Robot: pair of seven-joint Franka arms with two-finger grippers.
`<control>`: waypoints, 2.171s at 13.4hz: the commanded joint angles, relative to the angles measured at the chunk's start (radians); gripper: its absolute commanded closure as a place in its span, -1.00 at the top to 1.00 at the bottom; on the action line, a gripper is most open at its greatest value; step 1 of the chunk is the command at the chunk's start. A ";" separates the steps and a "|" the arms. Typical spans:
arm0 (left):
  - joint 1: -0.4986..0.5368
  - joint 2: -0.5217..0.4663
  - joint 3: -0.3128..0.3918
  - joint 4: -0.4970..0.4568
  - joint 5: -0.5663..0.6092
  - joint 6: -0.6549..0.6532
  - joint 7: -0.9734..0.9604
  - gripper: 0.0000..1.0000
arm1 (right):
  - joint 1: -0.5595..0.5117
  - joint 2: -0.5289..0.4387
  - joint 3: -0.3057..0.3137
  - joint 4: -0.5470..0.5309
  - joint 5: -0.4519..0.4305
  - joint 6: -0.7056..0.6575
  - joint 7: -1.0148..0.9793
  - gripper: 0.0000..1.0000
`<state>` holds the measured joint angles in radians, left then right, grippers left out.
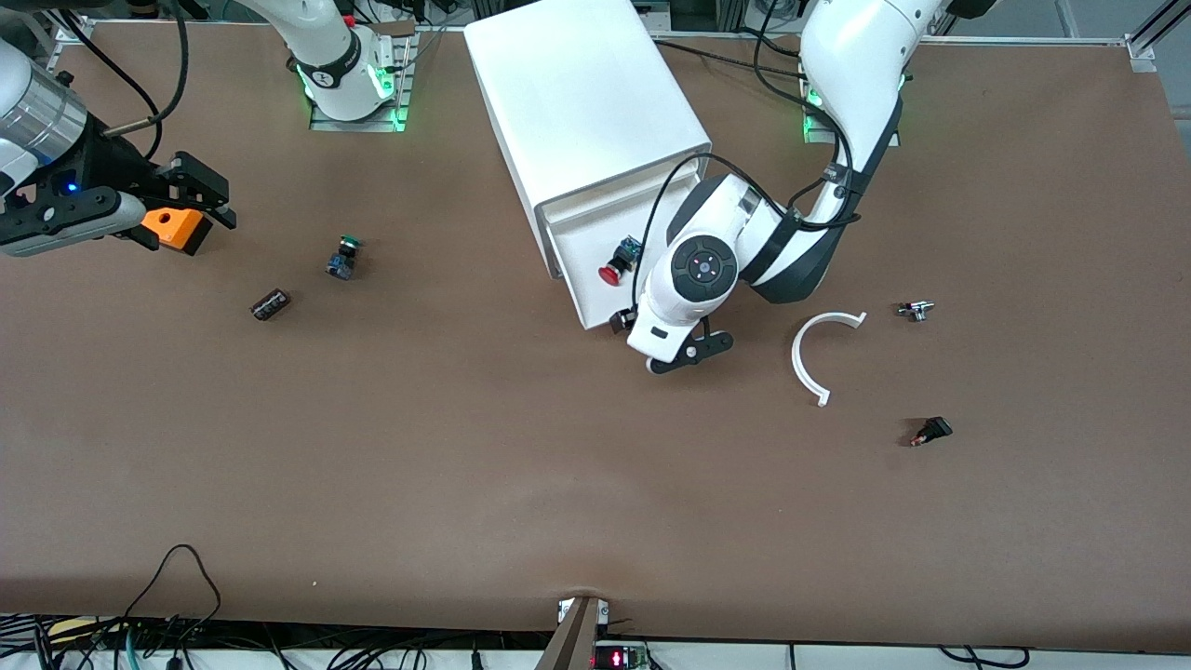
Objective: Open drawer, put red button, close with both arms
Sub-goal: 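Retract the right gripper while the left gripper moves to the drawer front, then push the drawer closed with the left gripper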
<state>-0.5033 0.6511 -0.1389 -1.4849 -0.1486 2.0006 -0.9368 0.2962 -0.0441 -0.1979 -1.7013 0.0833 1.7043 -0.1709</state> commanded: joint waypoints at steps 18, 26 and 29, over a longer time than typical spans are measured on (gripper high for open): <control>-0.001 -0.117 -0.163 -0.204 -0.063 0.006 -0.016 1.00 | -0.016 -0.031 0.018 -0.020 -0.013 0.014 -0.016 0.99; -0.001 -0.131 -0.197 -0.229 -0.065 0.003 -0.024 1.00 | -0.016 -0.030 0.018 -0.017 -0.017 0.018 -0.036 0.99; -0.003 -0.133 -0.199 -0.233 -0.063 0.003 -0.025 1.00 | -0.016 -0.030 0.018 -0.012 -0.019 0.018 -0.032 0.99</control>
<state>-0.5038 0.5665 -0.3368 -1.6701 -0.1854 2.0006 -0.9575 0.2958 -0.0493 -0.1953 -1.7013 0.0748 1.7162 -0.1931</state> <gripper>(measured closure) 0.000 0.000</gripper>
